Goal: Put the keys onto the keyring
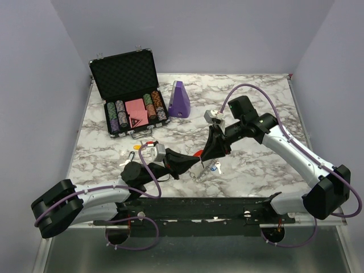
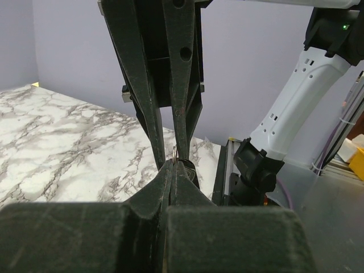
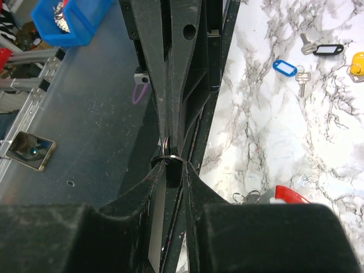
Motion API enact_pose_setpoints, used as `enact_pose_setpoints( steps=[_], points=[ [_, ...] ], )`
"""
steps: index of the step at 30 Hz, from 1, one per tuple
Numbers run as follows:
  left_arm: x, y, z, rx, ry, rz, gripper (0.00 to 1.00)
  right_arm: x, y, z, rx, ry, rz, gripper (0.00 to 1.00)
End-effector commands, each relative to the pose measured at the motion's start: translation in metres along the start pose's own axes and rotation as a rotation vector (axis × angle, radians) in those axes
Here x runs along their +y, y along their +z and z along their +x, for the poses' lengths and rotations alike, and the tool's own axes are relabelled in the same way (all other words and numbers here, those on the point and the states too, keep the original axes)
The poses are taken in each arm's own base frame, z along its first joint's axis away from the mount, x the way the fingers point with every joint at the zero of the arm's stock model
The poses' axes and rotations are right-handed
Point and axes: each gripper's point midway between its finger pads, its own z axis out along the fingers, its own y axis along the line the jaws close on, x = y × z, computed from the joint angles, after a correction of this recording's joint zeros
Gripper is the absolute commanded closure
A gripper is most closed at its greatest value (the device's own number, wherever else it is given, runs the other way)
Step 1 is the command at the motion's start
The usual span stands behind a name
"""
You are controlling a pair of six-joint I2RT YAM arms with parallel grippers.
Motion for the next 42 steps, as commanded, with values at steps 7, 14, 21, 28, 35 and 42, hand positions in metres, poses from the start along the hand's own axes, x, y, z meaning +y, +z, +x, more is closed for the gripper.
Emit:
enact_pose_setpoints(
  steps=[7,14,21,28,35,42],
  points=[
    [0.003,0.006,-0.005,-0.016,-0.01,-0.023,1.0,0.001,0.001,-0.006,-0.015,-0.005,-0.013,0.74],
    [0.005,0.004,-0.001,-0.008,-0.017,-0.037,1.0,0.0,0.002,-0.007,-0.014,-0.006,-0.01,0.74],
    [0.007,0.005,0.001,0.001,-0.021,-0.049,1.0,0.0,0.002,-0.007,-0.014,-0.005,-0.009,0.74],
    [0.01,0.006,0.002,0.006,-0.024,-0.059,1.0,0.0,0.002,-0.007,-0.017,-0.005,-0.013,0.79],
    [0.009,0.006,-0.001,-0.006,-0.024,-0.059,1.0,0.001,0.002,-0.006,-0.016,0.0,-0.014,0.99],
    [0.008,0.0,-0.008,-0.021,-0.012,-0.066,0.61,-0.012,-0.004,0.001,0.055,-0.01,0.075,0.99]
  ],
)
